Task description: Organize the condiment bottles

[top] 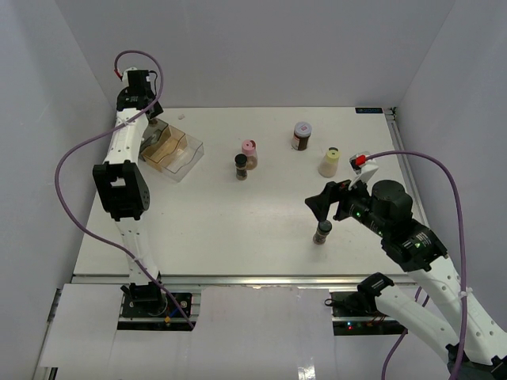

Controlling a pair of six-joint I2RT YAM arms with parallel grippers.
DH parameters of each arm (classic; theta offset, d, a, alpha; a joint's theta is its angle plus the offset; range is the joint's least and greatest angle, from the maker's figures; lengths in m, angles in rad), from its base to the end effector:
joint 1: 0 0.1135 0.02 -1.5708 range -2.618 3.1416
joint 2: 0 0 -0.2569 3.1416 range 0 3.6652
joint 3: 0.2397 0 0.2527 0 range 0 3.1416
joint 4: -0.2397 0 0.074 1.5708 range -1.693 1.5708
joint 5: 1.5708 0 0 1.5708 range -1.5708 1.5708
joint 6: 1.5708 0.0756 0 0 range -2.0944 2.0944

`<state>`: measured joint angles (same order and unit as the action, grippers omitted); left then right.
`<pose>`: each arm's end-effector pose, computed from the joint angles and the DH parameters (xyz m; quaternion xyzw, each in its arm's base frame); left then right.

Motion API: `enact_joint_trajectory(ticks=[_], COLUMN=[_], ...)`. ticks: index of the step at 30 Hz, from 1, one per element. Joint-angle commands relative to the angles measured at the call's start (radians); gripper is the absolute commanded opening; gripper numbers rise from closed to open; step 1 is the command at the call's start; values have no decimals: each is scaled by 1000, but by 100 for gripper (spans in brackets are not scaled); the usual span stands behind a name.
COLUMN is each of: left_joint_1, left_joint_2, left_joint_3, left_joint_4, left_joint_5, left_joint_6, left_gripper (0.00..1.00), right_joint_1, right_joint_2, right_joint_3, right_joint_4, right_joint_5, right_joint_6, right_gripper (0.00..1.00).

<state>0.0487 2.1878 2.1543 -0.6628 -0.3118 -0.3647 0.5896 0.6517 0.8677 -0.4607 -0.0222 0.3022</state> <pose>0.5262 0.0489 0.2812 -0.2480 0.8624 0.0731 0.4352 0.1552 0.1058 0.3443 -0.1196 0.7790 0.2733 0.5515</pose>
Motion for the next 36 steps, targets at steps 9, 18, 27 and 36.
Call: enact_joint_trajectory(ticks=[9,18,27,36], left_joint_1=[39,42,42,42], left_joint_2=[82,143,182,191], left_joint_3=[87,95,114,123], left_joint_4=[57,75,77,72], left_joint_5=[95,129,130,148], left_joint_6=[6,27,38,35], left_gripper=[0,0,20,69], right_joint_1=[-1,-2,-1,-1], right_joint_2=[-34,-49,-52,-58], right_joint_3=[-3,-39,-33,-26], right_joint_4=[31,65,76,70], right_joint_5=[18,18,18,19], right_joint_6=[1,37,62,55], right_gripper=[90,90,90,90])
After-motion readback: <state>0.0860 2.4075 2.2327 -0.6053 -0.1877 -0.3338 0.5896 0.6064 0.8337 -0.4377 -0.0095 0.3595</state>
